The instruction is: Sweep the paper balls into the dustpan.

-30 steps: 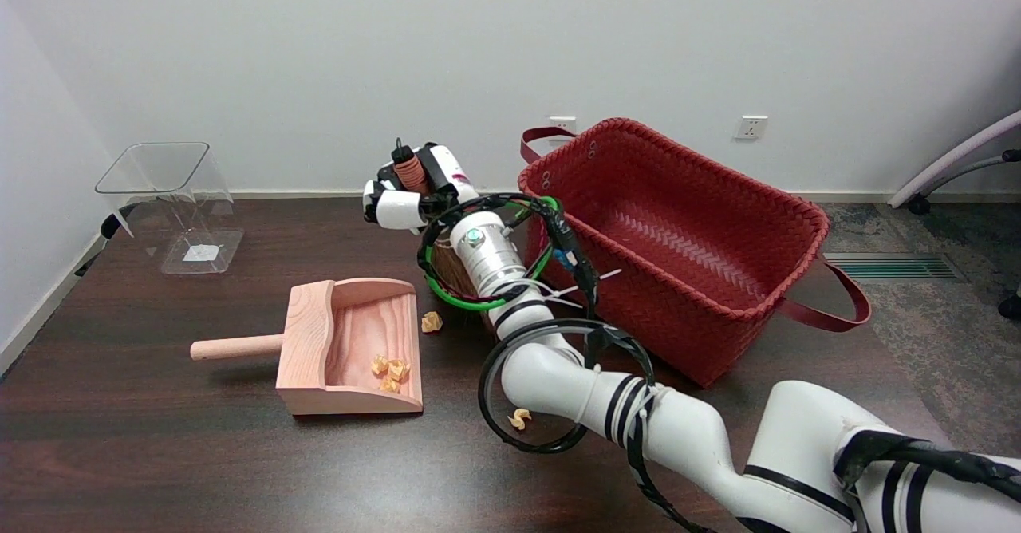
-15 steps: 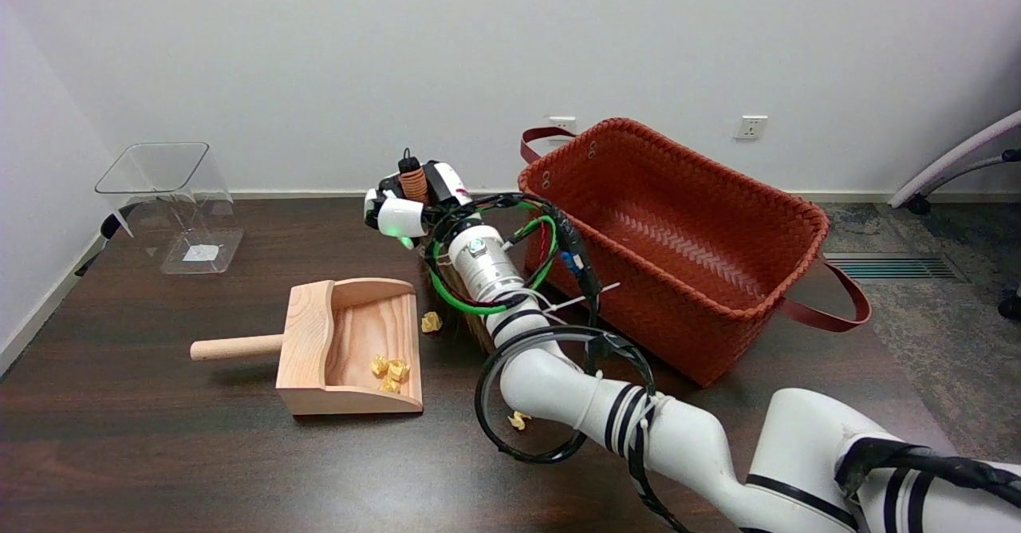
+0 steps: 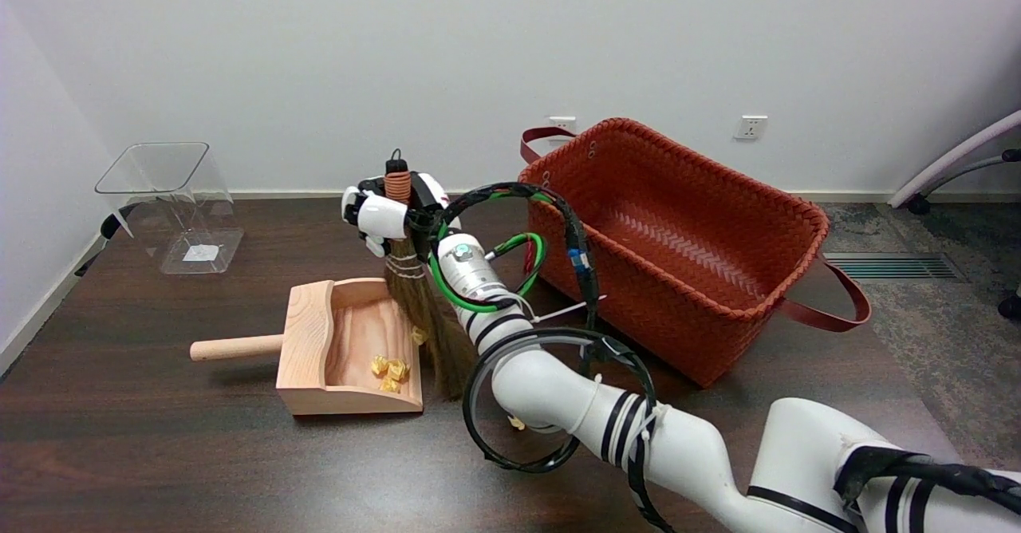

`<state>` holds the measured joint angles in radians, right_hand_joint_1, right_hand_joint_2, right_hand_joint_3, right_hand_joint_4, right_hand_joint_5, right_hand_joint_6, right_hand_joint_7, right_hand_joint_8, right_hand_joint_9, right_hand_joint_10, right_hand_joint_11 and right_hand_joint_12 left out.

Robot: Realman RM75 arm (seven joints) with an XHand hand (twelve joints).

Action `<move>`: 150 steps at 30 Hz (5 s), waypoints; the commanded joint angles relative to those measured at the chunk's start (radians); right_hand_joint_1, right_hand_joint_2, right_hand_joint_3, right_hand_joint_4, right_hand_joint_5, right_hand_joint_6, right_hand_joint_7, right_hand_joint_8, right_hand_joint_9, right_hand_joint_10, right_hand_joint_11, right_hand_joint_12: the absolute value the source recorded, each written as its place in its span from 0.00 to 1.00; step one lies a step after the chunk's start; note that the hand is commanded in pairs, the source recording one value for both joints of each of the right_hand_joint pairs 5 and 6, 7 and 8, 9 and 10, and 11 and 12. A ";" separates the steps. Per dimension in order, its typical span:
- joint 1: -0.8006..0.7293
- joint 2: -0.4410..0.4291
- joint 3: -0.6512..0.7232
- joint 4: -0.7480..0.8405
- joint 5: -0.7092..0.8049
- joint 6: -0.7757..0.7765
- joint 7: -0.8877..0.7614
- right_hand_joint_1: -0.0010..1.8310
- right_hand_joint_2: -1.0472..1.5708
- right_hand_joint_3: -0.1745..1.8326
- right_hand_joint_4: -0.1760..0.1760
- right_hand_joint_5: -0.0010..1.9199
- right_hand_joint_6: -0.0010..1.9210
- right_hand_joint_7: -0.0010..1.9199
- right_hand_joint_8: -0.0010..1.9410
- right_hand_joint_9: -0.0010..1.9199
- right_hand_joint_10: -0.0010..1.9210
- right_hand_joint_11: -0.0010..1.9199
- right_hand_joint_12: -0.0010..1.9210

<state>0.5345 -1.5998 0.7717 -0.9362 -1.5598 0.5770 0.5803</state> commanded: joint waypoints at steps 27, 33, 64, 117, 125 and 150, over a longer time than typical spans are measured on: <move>0.033 -0.028 0.008 -0.119 -0.143 -0.065 -0.212 0.61 0.68 0.71 0.50 1.00 1.00 1.00 0.99 1.00 1.00 1.00 1.00; -0.008 0.003 0.036 -0.178 -0.224 -0.065 -0.507 0.61 0.68 0.72 0.50 1.00 1.00 1.00 0.99 1.00 1.00 1.00 1.00; -0.416 0.122 0.276 -0.613 -0.146 0.108 -0.689 0.61 0.69 0.69 0.50 1.00 1.00 1.00 0.99 1.00 1.00 1.00 1.00; -0.464 -0.089 0.028 -0.546 0.032 0.374 -0.687 0.59 0.72 0.67 0.50 1.00 1.00 1.00 0.99 1.00 1.00 1.00 1.00; -0.345 -0.118 0.010 -0.429 0.033 0.306 -0.634 0.58 0.72 0.67 0.50 1.00 1.00 1.00 0.99 1.00 1.00 1.00 1.00; -0.085 -0.173 -0.027 -0.072 0.115 0.169 -0.293 0.57 0.72 0.66 0.50 1.00 1.00 1.00 0.99 1.00 1.00 1.00 1.00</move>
<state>0.2992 -1.7364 0.7649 -1.2048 -1.4792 0.8445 0.0738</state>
